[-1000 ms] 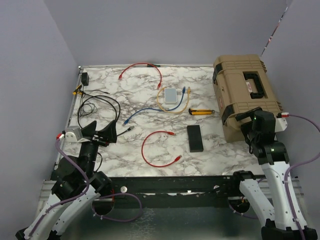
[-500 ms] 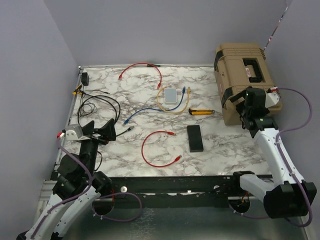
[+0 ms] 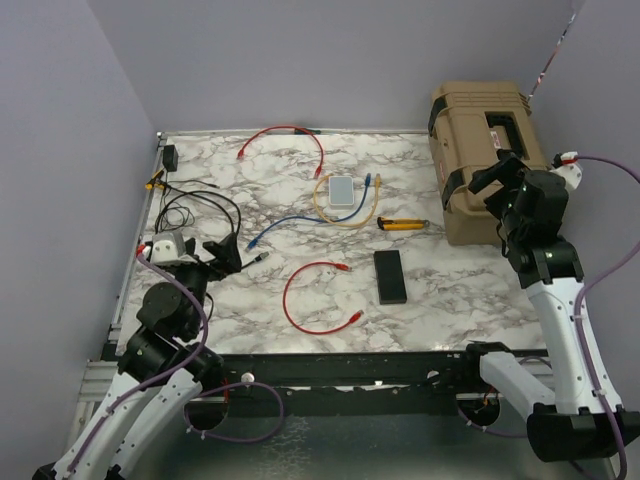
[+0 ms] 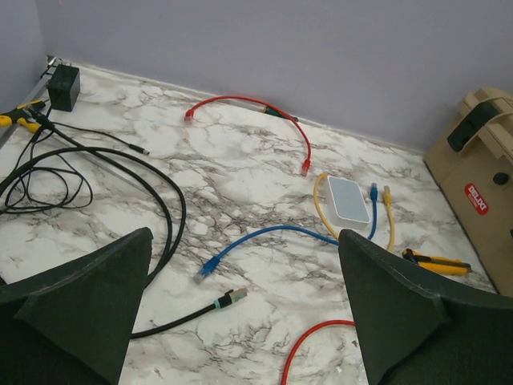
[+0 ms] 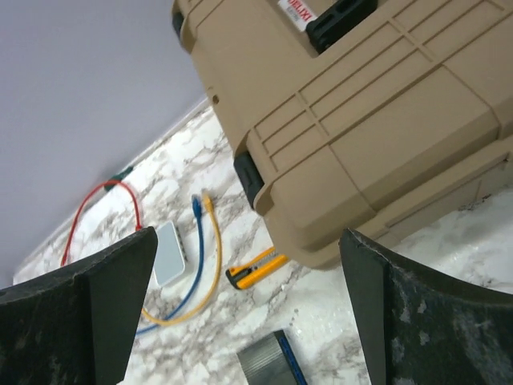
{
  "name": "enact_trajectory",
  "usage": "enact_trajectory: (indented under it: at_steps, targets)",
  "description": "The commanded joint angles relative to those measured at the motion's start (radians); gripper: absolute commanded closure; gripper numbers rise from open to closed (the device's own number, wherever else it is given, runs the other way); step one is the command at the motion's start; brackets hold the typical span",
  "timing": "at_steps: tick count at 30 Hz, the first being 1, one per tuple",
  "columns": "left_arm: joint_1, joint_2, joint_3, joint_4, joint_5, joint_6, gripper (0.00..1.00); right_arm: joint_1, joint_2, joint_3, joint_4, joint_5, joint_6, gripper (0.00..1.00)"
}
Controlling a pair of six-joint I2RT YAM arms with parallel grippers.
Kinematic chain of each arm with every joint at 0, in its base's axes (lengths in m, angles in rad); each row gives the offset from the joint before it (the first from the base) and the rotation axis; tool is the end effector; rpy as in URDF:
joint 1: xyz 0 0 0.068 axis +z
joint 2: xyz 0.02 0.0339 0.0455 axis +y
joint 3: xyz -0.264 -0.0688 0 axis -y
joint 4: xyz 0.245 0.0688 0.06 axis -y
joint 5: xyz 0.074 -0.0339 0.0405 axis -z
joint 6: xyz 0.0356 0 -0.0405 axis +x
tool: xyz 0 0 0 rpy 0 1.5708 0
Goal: Insert the plug into the switch port
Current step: Adjust the switch port at the center of the board.
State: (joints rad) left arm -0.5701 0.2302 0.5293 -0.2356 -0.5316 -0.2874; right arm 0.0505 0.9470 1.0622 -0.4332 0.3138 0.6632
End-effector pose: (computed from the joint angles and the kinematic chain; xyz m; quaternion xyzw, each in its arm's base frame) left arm 0.0804 -0.0301 0.3099 -0.0966 0.6807 -0.1290 0.7146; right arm 0.2050 -0.0006 0.3818 0.3287 0.7353 0.0837 0.5868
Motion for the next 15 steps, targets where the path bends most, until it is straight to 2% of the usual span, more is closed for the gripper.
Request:
enact_trajectory:
  at_steps: [1,6,11,15]
  targets:
    - [0.008,0.035,0.023,-0.01,0.036,0.004,0.01,-0.004,-0.053,0.0,-0.102,-0.206,-0.149,0.0]
    - [0.02,0.072,0.024,-0.007,0.052,0.007,0.01,0.012,-0.06,-0.007,-0.101,-0.384,-0.206,0.0]
    - [0.04,0.093,0.025,-0.007,0.063,0.007,0.01,0.069,-0.035,-0.014,-0.092,-0.423,-0.223,0.0]
    - [0.056,0.115,0.027,-0.006,0.078,0.008,0.01,0.208,0.007,-0.038,-0.124,-0.378,-0.207,0.0]
